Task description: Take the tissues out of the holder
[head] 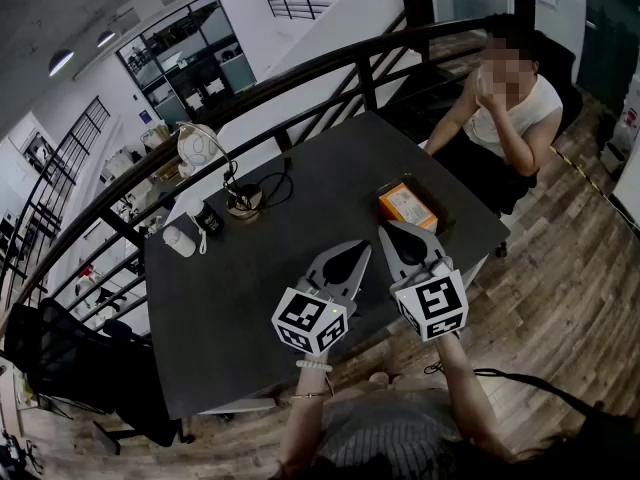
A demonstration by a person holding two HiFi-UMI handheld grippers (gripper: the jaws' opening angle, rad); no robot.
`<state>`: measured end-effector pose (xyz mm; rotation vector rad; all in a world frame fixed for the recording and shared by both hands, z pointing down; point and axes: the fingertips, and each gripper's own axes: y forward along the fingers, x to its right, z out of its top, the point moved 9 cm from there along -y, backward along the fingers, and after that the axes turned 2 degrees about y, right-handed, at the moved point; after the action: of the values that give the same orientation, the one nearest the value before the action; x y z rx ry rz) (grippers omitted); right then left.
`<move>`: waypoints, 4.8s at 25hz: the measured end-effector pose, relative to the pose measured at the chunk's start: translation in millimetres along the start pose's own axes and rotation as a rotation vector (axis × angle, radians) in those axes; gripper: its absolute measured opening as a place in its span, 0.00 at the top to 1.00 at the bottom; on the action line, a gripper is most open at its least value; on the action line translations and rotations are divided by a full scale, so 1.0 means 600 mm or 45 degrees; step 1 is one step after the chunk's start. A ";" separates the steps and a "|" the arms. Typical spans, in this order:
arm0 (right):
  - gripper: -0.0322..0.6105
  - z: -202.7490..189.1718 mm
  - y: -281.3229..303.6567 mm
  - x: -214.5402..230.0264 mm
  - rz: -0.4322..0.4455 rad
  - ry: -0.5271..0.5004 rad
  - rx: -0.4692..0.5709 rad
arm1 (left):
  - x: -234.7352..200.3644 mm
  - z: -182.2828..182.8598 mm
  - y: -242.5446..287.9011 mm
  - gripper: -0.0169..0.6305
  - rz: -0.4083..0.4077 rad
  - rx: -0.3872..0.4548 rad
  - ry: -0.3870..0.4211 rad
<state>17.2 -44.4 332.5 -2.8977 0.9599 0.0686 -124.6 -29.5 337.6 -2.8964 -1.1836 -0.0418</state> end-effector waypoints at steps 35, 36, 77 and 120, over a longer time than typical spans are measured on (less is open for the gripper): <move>0.93 -0.111 -0.020 0.121 -0.027 0.212 -0.411 | 0.013 -0.087 0.083 0.96 0.059 -0.110 -0.196; 0.93 -0.111 -0.011 0.130 -0.032 0.202 -0.417 | 0.005 -0.086 0.093 0.96 0.058 -0.107 -0.196; 0.76 -0.287 0.254 0.257 0.148 0.215 -1.258 | -0.157 -0.174 0.266 0.96 0.033 -0.313 -0.417; 0.93 -0.134 0.181 0.295 0.138 0.264 -0.743 | -0.106 -0.111 0.214 0.96 0.302 -0.208 -0.289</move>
<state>95.4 -243.8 392.2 -3.4275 1.3231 0.0662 -81.6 -167.1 402.0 -3.2361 -0.8880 0.2076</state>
